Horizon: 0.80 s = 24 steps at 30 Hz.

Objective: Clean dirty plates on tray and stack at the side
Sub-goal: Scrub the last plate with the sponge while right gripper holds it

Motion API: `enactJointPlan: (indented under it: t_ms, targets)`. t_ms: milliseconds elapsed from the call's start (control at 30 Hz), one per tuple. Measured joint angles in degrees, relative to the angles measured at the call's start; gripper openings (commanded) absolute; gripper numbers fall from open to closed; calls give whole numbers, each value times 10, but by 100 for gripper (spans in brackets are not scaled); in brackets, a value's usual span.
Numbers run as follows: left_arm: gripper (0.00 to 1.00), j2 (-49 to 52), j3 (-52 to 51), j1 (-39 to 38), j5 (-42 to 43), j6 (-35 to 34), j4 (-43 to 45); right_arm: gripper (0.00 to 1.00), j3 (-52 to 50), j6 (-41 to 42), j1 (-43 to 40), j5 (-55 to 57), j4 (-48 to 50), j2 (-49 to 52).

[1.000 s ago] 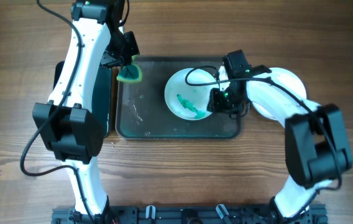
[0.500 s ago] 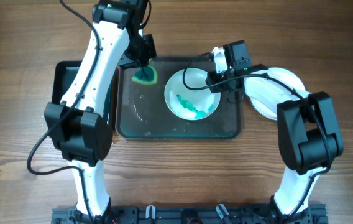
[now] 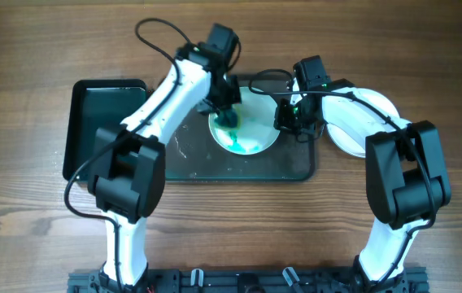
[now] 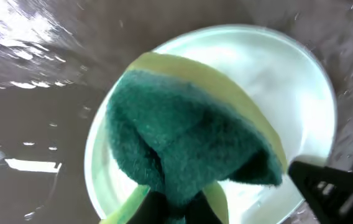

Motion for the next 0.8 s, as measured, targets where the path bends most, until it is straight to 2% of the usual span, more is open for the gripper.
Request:
enactJointPlan:
  t_ms: [167,300,400,467,533,600,800]
  targets:
    - [4,2,-68,-7,3,-5,65,5,0,0,0,-4,0,0]
    - [4,25,-75,-14,20,-5,86,4,0,-1,0,-6,-4,0]
    - [4,34,-75,-12,110,19,126,4,0,-1,-2,-6,-6,0]
    - [4,49,-76,-18,210,51,173,4,0,-1,-2,-8,-6,0]
    - [4,54,-77,-19,251,64,189,4,0,-1,-2,-8,-6,0]
    - [4,55,-77,-11,239,50,181,4,0,-1,-2,-8,-6,0]
    - [4,54,-14,29,-2,-34,-22,4,-1,-1,5,-19,-4,0]
